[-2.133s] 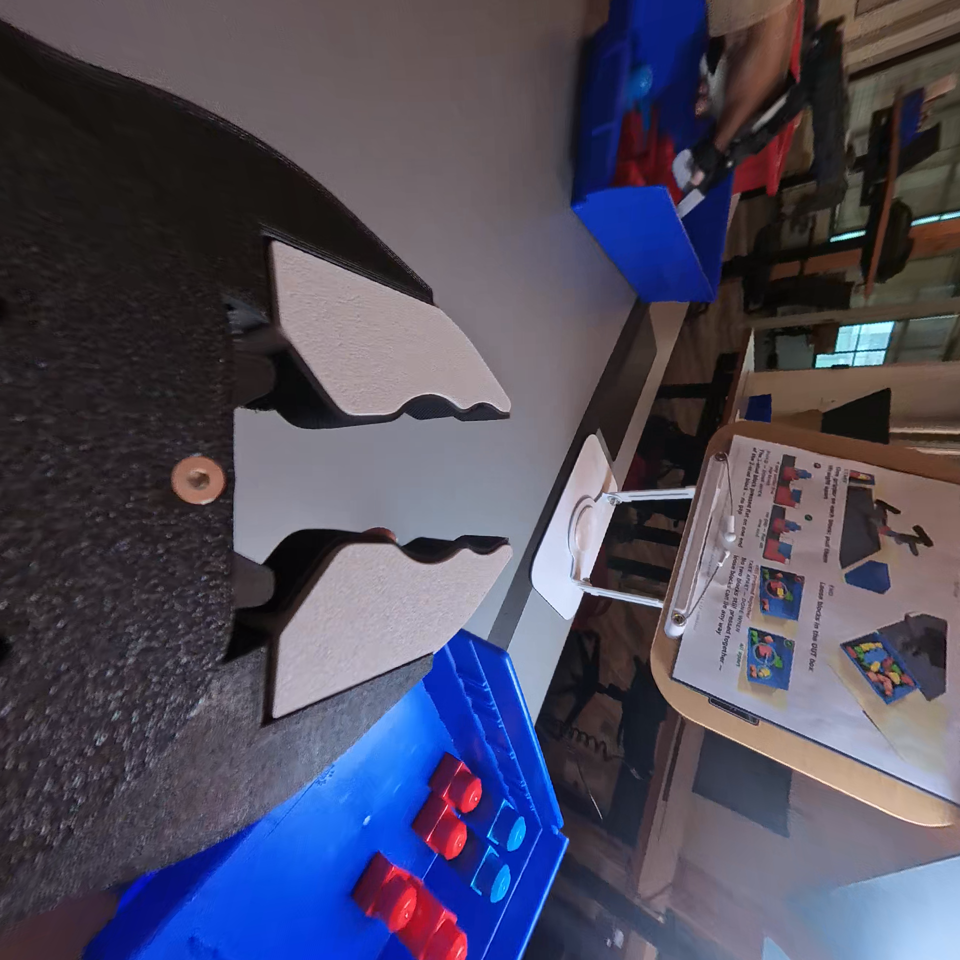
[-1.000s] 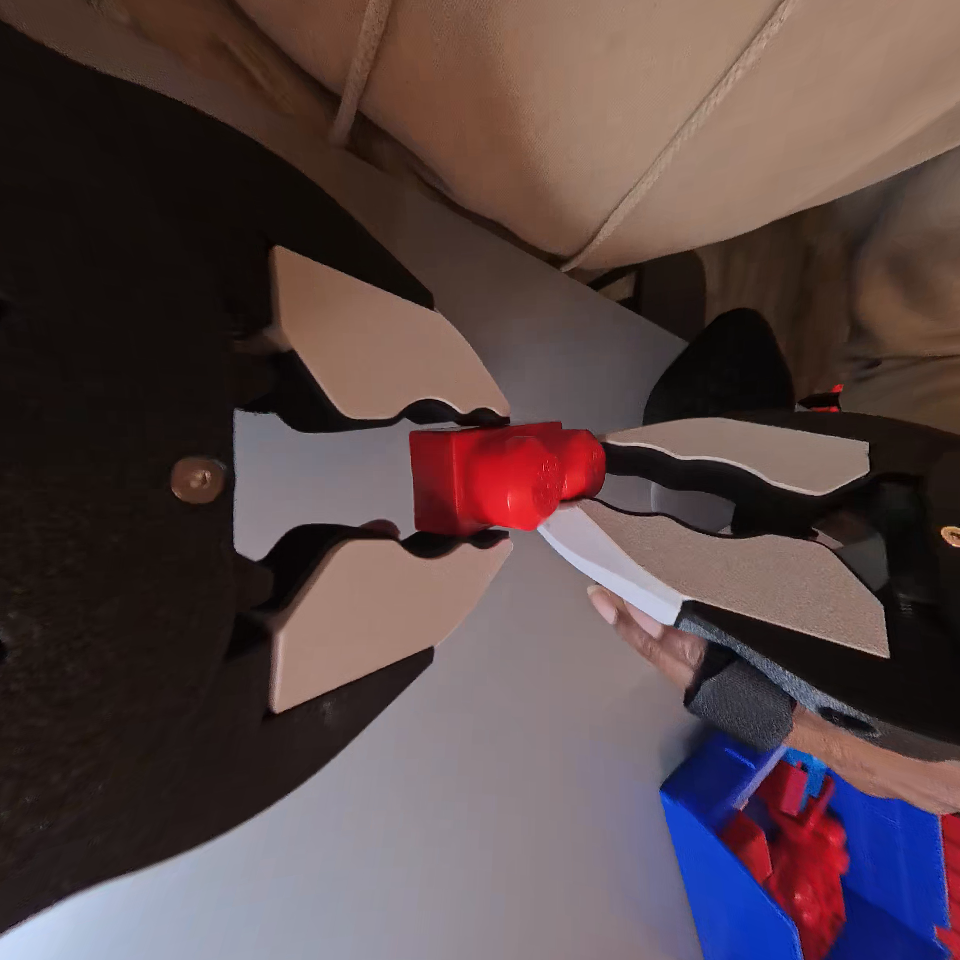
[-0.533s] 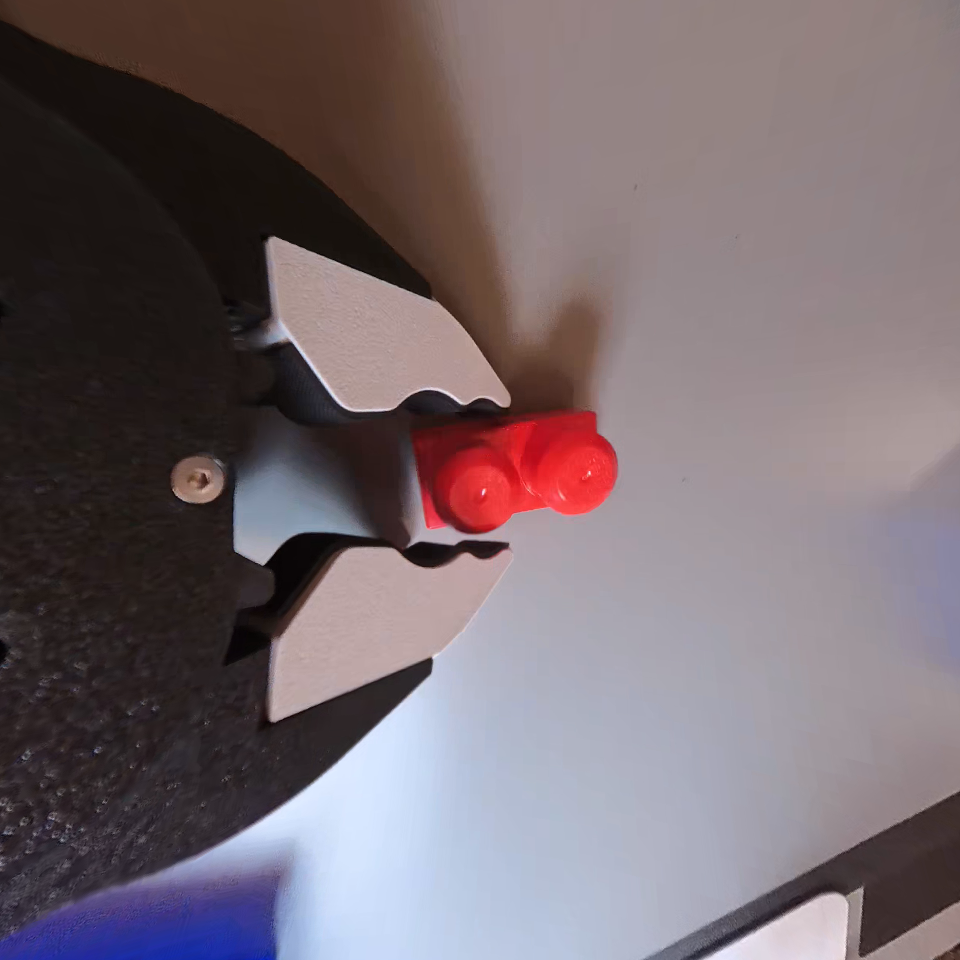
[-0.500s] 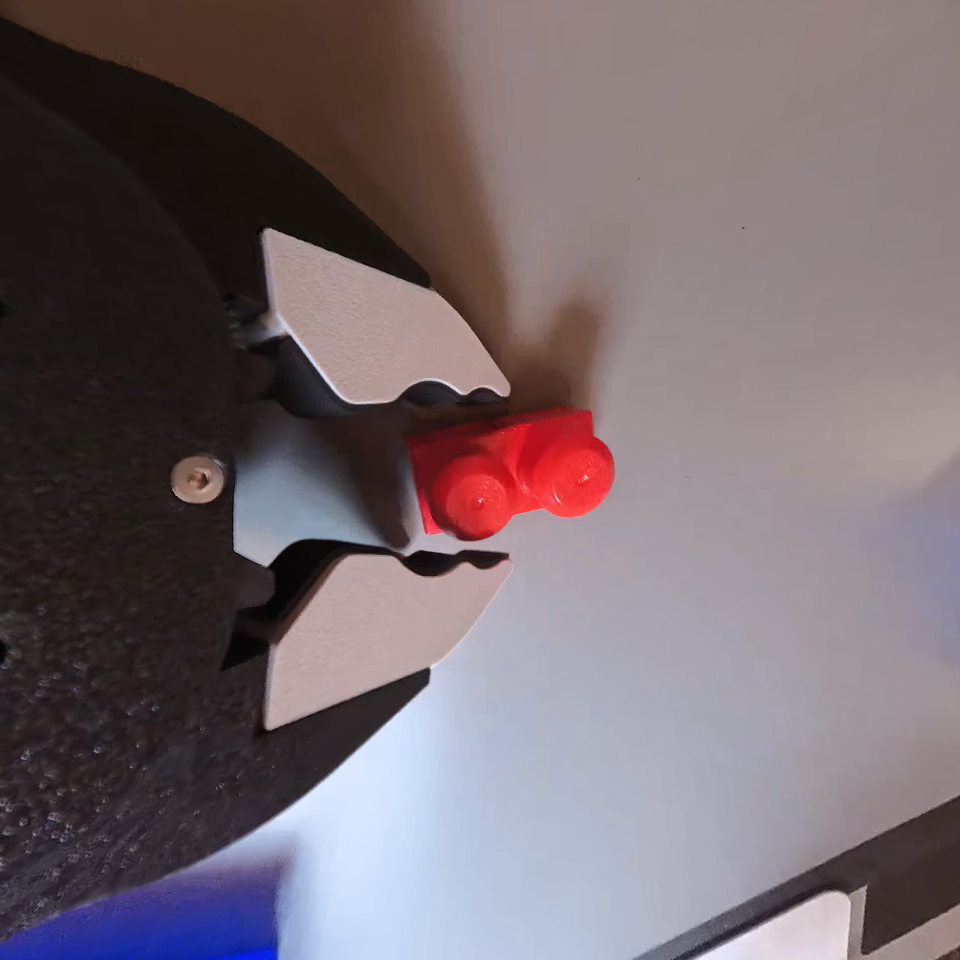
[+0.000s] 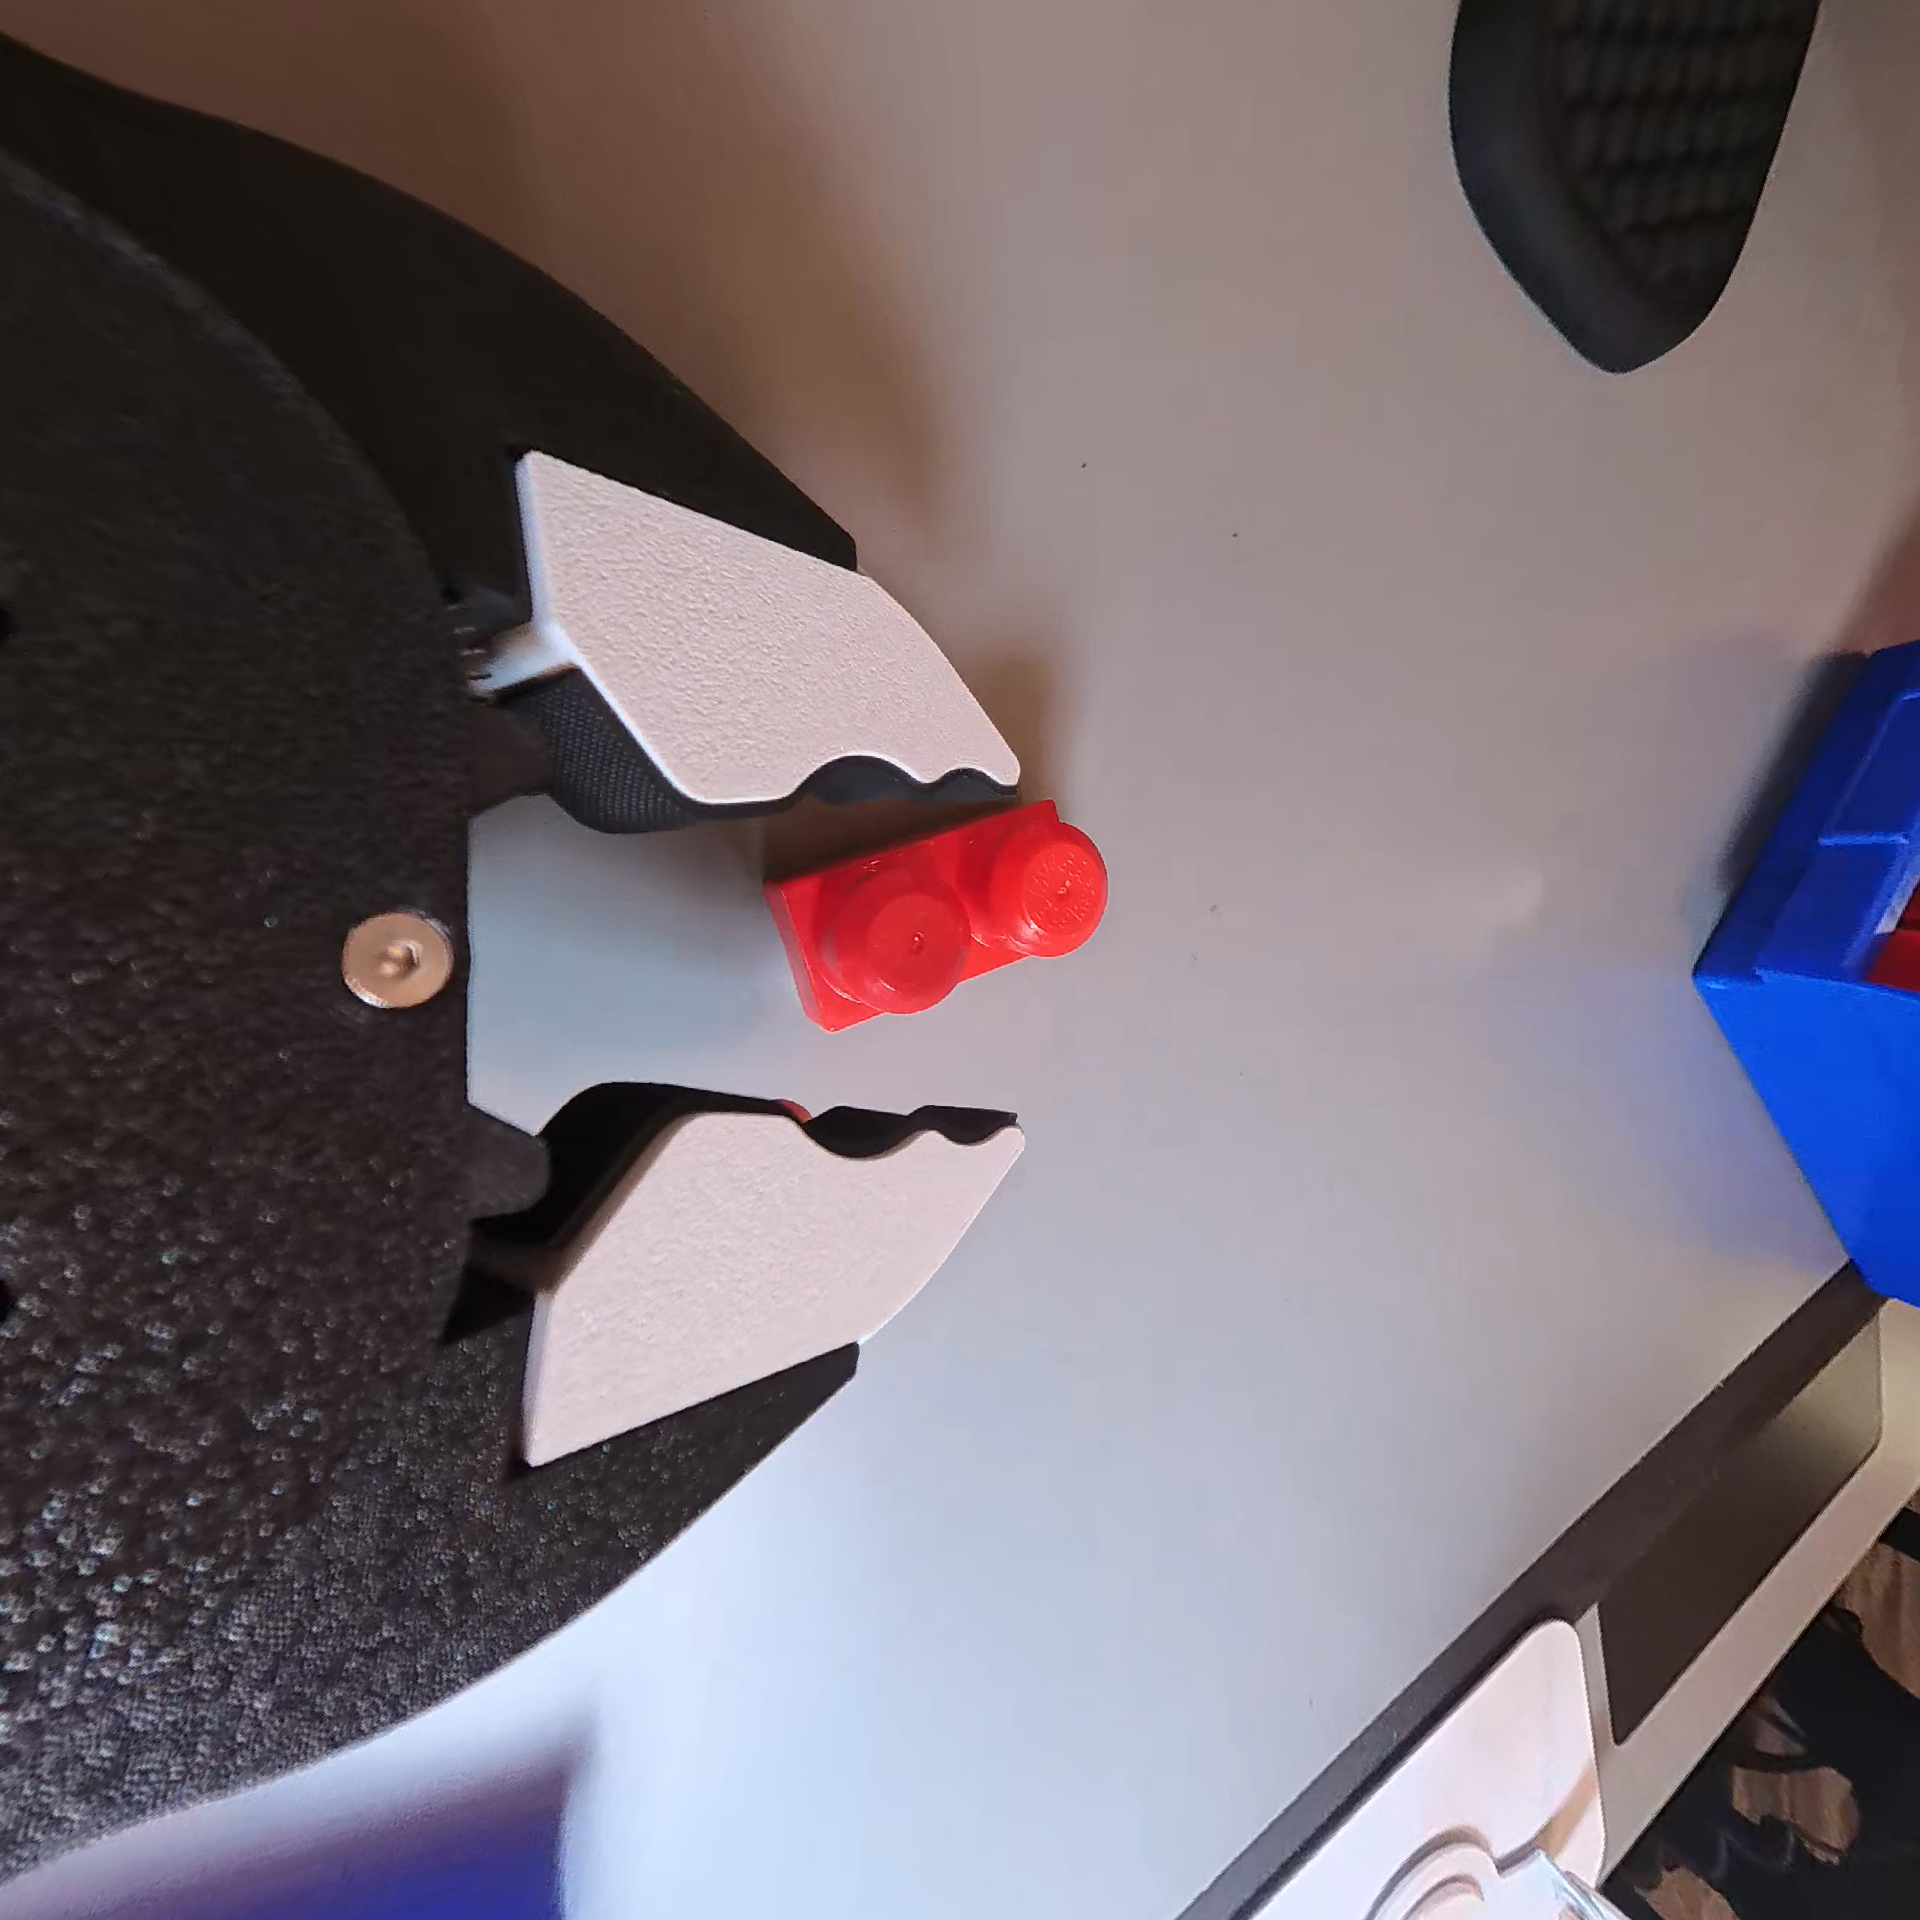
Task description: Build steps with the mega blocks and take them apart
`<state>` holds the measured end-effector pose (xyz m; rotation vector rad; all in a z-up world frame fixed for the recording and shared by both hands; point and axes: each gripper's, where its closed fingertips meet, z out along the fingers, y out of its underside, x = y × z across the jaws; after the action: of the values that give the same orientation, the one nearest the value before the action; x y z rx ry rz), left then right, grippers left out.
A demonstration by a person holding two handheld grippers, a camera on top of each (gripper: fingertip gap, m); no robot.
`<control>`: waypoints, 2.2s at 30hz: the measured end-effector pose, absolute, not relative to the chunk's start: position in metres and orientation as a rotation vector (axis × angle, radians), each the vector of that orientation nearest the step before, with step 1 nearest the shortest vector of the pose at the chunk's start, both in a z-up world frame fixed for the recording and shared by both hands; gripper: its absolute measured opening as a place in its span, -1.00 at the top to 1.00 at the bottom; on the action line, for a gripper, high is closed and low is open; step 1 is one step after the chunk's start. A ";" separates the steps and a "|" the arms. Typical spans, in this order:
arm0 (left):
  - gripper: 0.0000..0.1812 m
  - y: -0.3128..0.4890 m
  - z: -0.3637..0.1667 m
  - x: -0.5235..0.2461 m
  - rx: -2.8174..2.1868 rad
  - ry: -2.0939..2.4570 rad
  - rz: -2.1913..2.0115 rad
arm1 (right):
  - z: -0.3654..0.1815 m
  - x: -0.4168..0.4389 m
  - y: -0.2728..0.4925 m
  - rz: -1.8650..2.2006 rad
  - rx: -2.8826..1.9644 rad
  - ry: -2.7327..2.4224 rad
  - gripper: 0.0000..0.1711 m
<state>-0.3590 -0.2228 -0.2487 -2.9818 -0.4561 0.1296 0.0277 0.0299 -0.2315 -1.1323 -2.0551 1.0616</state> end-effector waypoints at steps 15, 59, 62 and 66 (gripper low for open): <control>0.61 -0.091 -0.069 -0.217 -1.797 0.061 -0.127 | -0.168 0.009 0.009 1.478 -1.118 -1.763 0.39; 0.56 -0.026 -0.198 -0.026 -1.933 0.439 -0.398 | -0.267 0.023 0.040 0.057 -0.731 -2.701 0.61; 0.52 -0.030 -0.197 -0.020 -1.909 0.467 -0.455 | -0.249 0.017 0.017 0.363 -0.816 -2.655 0.61; 0.45 -0.033 -0.182 -0.005 -1.816 0.497 -0.538 | -0.199 -0.003 0.000 0.896 -0.946 -2.343 0.61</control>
<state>-0.0047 -0.0326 -0.1825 -1.8162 0.4965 -0.5378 -0.0032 0.0003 -0.1989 -0.9457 -2.3425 0.8961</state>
